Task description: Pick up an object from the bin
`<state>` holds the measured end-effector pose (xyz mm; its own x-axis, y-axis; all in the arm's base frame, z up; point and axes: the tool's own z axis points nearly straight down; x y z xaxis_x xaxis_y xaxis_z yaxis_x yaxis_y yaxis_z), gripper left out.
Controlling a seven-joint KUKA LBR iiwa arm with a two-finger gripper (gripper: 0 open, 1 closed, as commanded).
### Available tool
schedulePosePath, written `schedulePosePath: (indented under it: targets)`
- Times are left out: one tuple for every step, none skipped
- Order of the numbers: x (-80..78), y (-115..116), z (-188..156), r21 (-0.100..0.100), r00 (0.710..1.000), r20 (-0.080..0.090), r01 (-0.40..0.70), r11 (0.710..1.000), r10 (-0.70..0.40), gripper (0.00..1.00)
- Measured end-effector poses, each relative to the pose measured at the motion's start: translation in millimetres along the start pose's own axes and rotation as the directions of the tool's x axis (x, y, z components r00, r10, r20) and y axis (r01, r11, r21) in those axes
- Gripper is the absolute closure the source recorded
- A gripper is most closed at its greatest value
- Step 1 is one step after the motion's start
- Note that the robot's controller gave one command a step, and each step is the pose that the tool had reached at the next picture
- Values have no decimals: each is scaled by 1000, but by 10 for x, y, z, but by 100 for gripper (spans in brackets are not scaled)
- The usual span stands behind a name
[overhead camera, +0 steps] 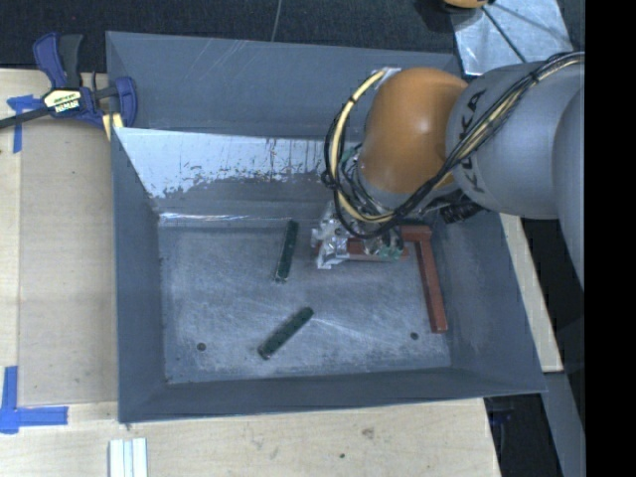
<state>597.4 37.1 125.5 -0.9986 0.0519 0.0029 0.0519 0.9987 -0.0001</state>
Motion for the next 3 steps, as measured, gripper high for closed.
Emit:
schedulePosePath:
  targets:
    - [-134,6,-382,-1,999,10,-45,999,45,100]
    - [-91,-33,-743,0,999,-3,-50,999,50,100]
    - [-172,-16,-1090,-2,998,14,-58,998,58,100]
